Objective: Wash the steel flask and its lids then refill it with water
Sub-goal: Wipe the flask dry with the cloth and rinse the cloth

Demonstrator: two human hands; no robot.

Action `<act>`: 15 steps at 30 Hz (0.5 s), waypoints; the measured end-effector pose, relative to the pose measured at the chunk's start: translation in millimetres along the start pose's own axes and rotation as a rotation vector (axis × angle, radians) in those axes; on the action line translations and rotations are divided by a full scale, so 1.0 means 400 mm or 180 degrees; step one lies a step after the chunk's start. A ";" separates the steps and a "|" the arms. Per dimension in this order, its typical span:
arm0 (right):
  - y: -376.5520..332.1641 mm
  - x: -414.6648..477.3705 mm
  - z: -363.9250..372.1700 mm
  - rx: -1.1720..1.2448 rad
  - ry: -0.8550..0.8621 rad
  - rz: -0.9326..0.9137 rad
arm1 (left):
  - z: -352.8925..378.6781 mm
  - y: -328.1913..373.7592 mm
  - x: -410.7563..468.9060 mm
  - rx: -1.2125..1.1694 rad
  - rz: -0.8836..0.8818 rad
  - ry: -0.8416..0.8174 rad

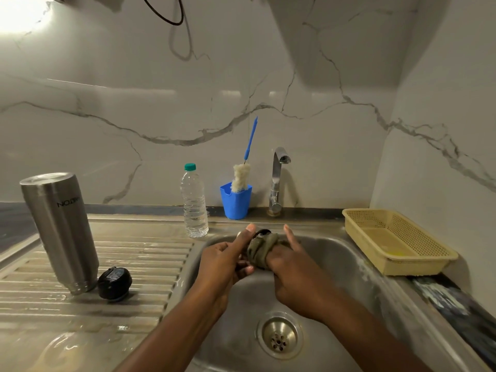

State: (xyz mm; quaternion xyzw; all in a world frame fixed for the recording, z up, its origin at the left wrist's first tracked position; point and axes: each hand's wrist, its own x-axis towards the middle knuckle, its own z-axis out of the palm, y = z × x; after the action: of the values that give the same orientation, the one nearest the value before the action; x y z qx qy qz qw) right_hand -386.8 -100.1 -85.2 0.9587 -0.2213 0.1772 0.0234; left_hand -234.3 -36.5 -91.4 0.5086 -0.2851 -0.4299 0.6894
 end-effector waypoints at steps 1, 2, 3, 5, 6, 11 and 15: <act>-0.002 0.004 0.001 -0.0083 0.0036 -0.0019 | 0.000 0.002 0.002 -0.0026 0.0000 0.0013; 0.000 0.007 0.008 -0.0071 0.0137 0.0000 | 0.000 0.004 0.003 -0.0063 0.0007 -0.0028; 0.001 0.007 0.014 0.0149 0.0235 0.0108 | 0.003 0.005 0.002 -0.0112 0.0012 -0.0122; -0.012 -0.002 0.014 0.1439 0.0349 0.0705 | 0.002 -0.001 0.001 -0.0251 0.0010 -0.0364; -0.017 -0.011 0.010 0.2332 0.0377 0.1082 | -0.002 -0.004 0.002 -0.0322 -0.0011 -0.0494; -0.010 -0.020 -0.009 0.5198 0.0621 0.2125 | -0.005 -0.004 0.002 -0.0519 -0.0055 -0.1110; -0.007 -0.014 0.009 0.4367 0.0578 0.2165 | -0.011 0.007 0.004 -0.0225 0.0039 -0.1066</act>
State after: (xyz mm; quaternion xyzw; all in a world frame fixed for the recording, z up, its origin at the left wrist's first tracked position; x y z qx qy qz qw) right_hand -389.1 -95.6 -90.6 0.6195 -0.3416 0.3502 -0.6139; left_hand -229.1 -35.6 -90.3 0.4036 -0.3838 -0.5142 0.6522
